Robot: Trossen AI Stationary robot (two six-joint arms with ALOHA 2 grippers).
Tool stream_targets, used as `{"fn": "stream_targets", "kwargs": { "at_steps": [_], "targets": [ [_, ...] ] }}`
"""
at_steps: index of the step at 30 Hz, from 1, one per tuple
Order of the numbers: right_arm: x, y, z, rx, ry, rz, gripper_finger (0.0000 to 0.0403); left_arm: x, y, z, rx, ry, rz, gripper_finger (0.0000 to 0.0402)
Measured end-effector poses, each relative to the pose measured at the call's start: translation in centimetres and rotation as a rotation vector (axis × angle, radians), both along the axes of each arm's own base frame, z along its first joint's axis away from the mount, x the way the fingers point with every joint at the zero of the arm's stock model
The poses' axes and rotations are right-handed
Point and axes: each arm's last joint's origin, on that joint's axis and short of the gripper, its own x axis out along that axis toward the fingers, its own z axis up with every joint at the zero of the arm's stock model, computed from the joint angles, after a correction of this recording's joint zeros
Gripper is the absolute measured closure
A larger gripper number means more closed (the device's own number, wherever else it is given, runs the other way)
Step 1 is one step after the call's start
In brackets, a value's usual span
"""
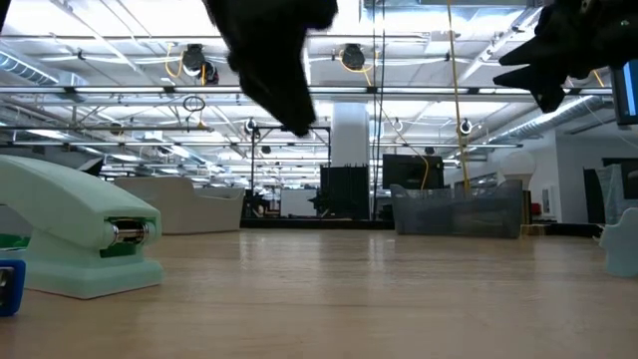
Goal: Pick and place Stapler, Stapler remover, tape
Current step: Put the light green stapler into the black bin
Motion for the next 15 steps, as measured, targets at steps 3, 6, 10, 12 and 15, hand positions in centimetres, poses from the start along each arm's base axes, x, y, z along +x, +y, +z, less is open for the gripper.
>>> {"fn": "stream_targets", "kwargs": {
  "at_steps": [3,6,10,12,15],
  "targets": [
    [0.1,0.0,-0.4,0.006,-0.009,-0.001,0.0250,-1.1,-1.5,1.6,0.102,0.110,-0.137,0.0179],
    [0.1,0.0,-0.5,0.001,-0.008,0.000,0.0250,-2.1,-2.9,2.7,0.169,0.188,-0.259,0.0179],
    [0.1,0.0,-0.4,-0.007,-0.012,0.001,0.0250,-3.2,-5.4,3.1,0.168,0.205,-0.390,0.0179],
    [0.1,0.0,-0.5,-0.006,-0.011,0.001,0.0250,-3.7,-6.8,3.0,0.168,0.203,-0.422,0.0179],
    [0.1,0.0,-0.5,-0.001,-0.012,0.000,0.0250,-4.6,-8.5,3.0,0.164,0.193,-0.451,0.0179]
  ]
}}
